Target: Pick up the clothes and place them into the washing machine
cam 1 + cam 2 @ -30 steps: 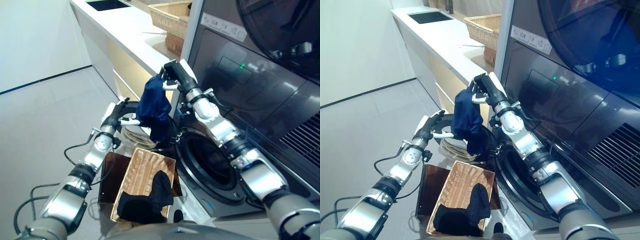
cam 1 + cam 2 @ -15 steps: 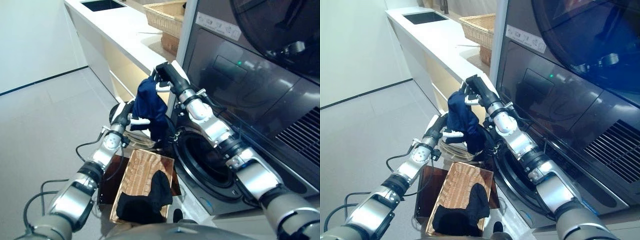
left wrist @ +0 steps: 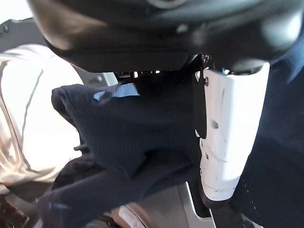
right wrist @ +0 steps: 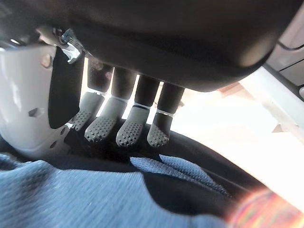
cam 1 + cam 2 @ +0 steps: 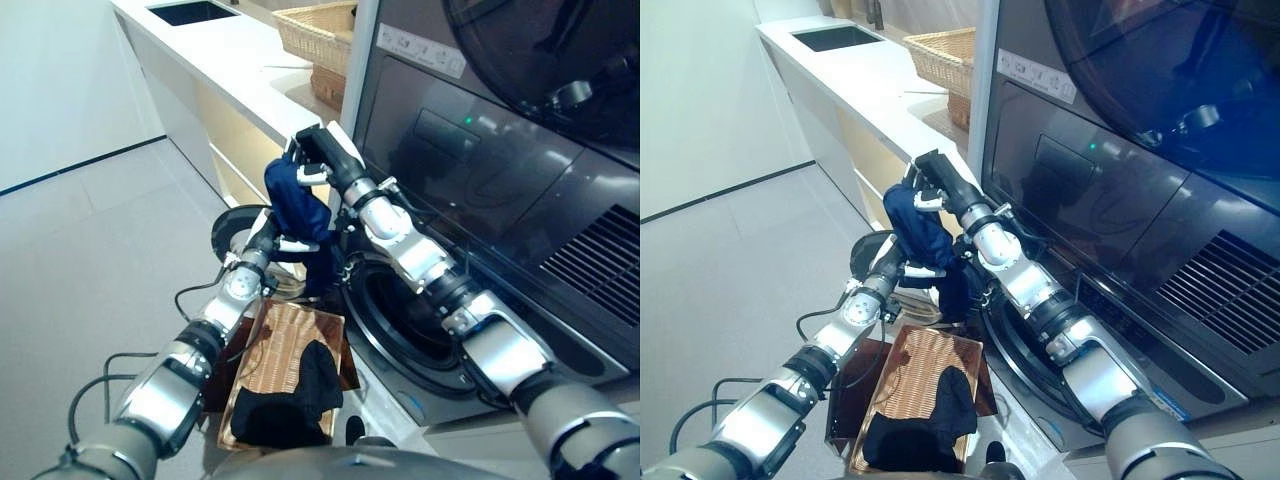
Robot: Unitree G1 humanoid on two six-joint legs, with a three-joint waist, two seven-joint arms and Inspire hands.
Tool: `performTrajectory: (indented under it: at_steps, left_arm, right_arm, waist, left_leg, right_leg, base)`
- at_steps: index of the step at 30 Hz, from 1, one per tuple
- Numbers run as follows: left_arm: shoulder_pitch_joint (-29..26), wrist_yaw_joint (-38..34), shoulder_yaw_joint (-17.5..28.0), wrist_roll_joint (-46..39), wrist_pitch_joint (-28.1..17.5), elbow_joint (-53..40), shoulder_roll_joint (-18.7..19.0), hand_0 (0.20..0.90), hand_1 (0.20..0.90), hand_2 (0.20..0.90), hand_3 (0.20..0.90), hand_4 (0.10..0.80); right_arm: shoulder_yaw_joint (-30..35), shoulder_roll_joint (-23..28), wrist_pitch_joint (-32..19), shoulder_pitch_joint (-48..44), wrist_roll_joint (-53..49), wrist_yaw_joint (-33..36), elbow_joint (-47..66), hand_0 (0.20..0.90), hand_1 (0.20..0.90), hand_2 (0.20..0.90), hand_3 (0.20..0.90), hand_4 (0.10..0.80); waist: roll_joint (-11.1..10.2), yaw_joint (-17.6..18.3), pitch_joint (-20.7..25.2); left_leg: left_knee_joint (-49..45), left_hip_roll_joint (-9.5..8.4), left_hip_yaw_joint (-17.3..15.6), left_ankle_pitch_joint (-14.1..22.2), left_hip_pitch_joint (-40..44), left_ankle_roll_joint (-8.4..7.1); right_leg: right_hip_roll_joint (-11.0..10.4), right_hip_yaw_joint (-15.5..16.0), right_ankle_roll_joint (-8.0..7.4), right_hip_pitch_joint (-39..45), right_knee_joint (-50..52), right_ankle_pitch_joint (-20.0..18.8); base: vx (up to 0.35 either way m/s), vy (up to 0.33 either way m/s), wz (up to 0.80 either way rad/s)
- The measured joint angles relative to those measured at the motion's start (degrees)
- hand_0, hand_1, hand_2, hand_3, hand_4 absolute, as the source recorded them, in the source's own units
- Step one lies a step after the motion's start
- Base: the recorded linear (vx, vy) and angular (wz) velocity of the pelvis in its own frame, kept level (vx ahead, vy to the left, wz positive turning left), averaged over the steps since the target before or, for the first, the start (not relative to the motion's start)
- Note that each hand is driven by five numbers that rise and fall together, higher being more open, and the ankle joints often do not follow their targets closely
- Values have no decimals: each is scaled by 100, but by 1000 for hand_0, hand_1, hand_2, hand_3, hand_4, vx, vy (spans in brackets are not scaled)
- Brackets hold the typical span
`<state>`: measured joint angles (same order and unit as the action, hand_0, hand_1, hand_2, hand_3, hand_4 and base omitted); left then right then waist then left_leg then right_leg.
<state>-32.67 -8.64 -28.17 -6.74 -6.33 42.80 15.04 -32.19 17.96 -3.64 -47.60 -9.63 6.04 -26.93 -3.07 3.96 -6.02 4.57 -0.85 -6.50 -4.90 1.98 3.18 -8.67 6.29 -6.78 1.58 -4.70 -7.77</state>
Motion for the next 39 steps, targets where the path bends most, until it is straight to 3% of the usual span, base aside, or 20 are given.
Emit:
performTrajectory:
  at_steps: [9,10,11,12,27,29,30,39]
  left_arm:
    - [-31,-5,2,-108,1,4,-82,900,900,900,900,800]
    - [-31,-5,2,-115,1,4,-84,842,842,842,842,759]
    - [-31,-5,2,-119,1,4,-84,365,365,365,365,418]
    - [-31,-5,2,-123,1,4,-85,200,200,200,200,300]
    - [-30,-8,12,-248,10,-134,-70,200,200,200,200,300]
    - [-30,-7,14,-247,11,-188,-68,200,200,200,200,300]
    - [-30,-7,18,-247,11,-213,-68,200,200,200,200,300]
    - [-30,-25,70,-124,41,-165,-52,200,200,200,200,300]
  right_arm:
    - [0,-8,1,-16,-1,0,0,200,200,200,200,300]
    - [0,-8,1,-16,-1,0,0,200,200,200,200,300]
    - [0,-8,1,-16,0,0,0,200,200,200,200,300]
    - [0,-8,1,-16,0,0,0,200,200,200,200,300]
    - [12,-5,1,-15,2,0,5,200,200,200,200,300]
    - [16,-4,1,-15,2,1,5,329,329,329,329,392]
    - [18,-5,1,-15,2,1,6,900,900,900,900,800]
    - [74,-3,1,7,6,-1,39,900,900,900,900,800]
  waist:
    - [16,4,8]
    - [17,4,9]
    - [18,4,10]
    - [22,3,12]
    - [57,-9,31]
    - [59,-9,30]
    - [59,-9,30]
    - [66,8,26]
  left_leg:
    - [1,3,-53,4,27,3]
    - [1,3,-56,4,28,3]
    - [1,3,-56,4,29,2]
    - [1,3,-56,5,29,2]
    - [2,2,-53,10,26,9]
    - [3,2,-52,11,25,10]
    - [3,2,-52,12,26,11]
    - [3,2,-54,15,26,14]
  right_leg:
    - [2,-64,1,-2,0,1]
    - [1,-64,1,-2,0,1]
    - [1,-64,1,-2,0,1]
    - [1,-64,1,-2,0,1]
    - [0,-63,1,-2,-1,2]
    - [-1,-63,1,-2,-1,2]
    - [0,-63,1,-2,-1,3]
    - [-1,-64,1,-4,-1,3]
  base:
    - [2,-2,-2]
    - [0,0,0]
    - [0,0,0]
    - [0,0,0]
    - [0,0,0]
    - [0,0,0]
    - [0,0,0]
    - [0,0,0]
